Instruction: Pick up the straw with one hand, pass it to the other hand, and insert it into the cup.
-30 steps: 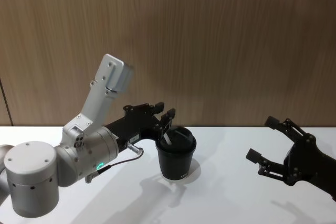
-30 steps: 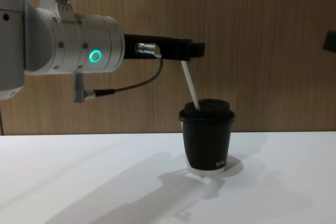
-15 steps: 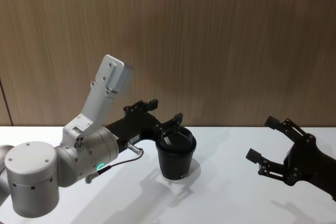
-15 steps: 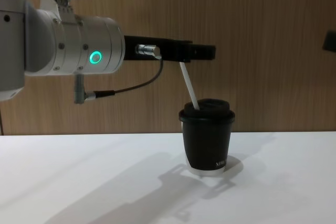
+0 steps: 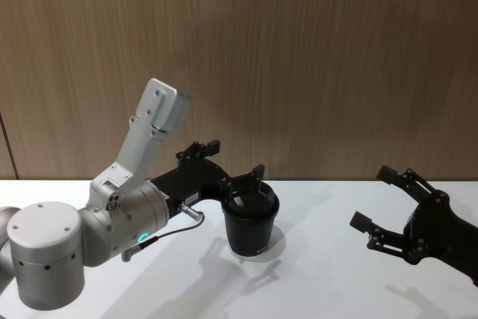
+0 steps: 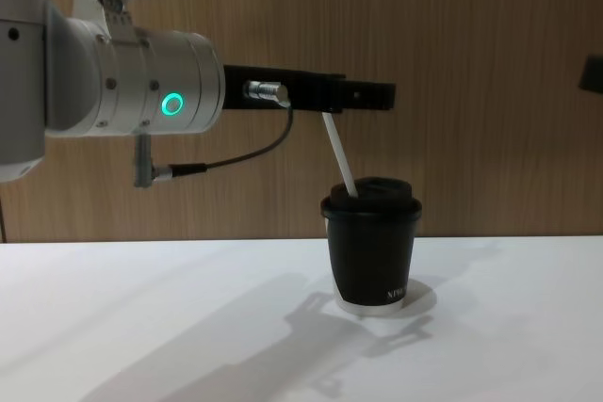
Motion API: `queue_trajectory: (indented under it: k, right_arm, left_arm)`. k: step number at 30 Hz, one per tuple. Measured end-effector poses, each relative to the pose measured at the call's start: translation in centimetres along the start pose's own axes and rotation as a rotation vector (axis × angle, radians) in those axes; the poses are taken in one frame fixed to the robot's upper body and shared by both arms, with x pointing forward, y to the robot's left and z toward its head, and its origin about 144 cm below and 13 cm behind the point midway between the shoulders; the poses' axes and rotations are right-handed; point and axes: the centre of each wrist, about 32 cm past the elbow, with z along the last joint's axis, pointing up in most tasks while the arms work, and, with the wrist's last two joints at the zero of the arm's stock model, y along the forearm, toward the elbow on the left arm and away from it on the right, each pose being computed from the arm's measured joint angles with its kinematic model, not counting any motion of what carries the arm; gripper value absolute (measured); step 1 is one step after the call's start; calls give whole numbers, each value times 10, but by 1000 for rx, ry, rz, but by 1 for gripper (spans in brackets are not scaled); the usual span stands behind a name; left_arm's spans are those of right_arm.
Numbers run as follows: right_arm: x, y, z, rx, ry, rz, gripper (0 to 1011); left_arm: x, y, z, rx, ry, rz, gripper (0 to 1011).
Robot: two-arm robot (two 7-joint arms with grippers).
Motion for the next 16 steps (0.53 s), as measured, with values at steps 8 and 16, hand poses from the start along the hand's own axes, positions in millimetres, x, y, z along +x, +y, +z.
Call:
queue_trajectory:
  k: [8, 16]
  right_arm:
    - [0, 0, 0, 0, 0, 0, 1001]
    - [0, 0, 0, 0, 0, 0, 1001]
  left_arm:
    - [0, 0, 0, 0, 0, 0, 1003]
    - [0, 0, 0, 0, 0, 0, 1003]
